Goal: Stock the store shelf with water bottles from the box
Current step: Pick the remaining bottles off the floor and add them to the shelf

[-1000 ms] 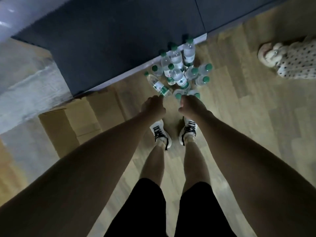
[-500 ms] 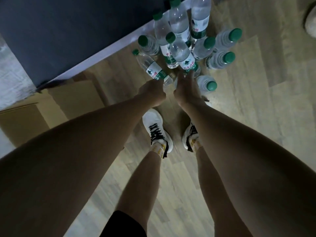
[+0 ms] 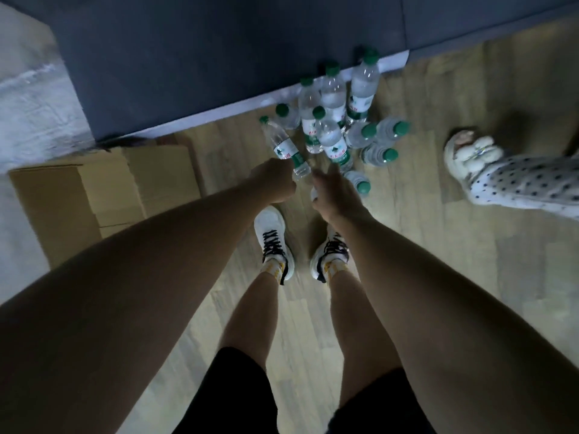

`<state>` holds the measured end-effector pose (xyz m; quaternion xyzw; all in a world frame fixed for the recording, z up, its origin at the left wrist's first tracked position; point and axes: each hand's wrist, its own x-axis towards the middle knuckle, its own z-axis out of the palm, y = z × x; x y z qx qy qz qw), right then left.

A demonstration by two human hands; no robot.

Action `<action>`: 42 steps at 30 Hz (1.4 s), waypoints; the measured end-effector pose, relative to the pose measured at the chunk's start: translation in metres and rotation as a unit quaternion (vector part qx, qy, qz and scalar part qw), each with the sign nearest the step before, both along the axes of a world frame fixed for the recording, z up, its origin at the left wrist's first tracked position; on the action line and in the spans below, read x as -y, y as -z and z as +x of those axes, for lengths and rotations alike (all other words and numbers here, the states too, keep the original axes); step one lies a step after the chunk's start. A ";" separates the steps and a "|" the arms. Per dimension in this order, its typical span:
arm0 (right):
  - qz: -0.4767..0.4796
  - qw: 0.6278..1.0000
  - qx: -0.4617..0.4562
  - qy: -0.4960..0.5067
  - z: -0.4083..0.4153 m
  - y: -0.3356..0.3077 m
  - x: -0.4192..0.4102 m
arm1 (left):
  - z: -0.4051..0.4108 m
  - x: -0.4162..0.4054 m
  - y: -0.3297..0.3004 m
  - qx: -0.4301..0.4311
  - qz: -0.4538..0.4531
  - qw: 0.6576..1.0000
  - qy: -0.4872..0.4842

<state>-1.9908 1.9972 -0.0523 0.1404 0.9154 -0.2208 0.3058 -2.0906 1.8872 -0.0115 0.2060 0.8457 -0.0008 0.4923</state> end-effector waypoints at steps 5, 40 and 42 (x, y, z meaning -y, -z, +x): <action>-0.003 0.998 -0.025 -0.050 -0.015 -0.152 -0.002 | -0.014 0.004 -0.134 -0.034 0.019 0.999 -0.005; -0.052 0.899 -0.338 -0.274 -0.202 -0.920 0.107 | -0.087 0.152 -0.775 -0.285 0.384 0.808 -0.344; -0.052 0.903 -0.328 -0.273 -0.209 -0.921 0.103 | -0.091 0.158 -0.784 -0.289 0.371 0.809 -0.352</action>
